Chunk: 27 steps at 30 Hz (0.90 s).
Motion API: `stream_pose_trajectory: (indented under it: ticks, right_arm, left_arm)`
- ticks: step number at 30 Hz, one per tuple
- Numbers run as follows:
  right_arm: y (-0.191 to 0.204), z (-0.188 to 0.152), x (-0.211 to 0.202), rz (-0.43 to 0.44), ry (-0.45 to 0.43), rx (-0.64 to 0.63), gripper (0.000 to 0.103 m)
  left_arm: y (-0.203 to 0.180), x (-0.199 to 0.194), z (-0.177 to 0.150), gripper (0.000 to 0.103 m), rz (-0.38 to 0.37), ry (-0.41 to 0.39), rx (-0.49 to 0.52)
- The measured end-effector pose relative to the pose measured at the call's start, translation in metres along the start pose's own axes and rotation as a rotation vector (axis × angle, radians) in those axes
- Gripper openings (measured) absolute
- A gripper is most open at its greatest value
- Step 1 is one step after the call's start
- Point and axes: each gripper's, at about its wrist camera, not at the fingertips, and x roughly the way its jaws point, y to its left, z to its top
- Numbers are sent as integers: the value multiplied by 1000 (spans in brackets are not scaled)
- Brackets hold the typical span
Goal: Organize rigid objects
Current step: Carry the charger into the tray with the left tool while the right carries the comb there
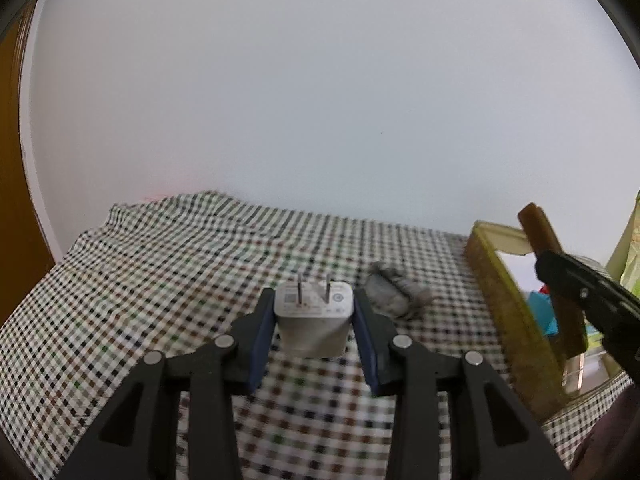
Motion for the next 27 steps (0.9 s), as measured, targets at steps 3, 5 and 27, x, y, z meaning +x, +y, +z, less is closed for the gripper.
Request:
stream_pose_trajectory:
  ticks: [3, 5, 27]
  right_arm:
    - [-7, 2, -6, -25, -11, -3, 28]
    - [-14, 2, -8, -35, -12, -3, 28]
    - [-105, 11, -34, -152, -17, 78, 27]
  left_arm:
    - [-14, -1, 2, 37, -15, -18, 16]
    - [-24, 0, 3, 37, -28, -21, 33]
    - [-105, 2, 22, 37, -156, -35, 83]
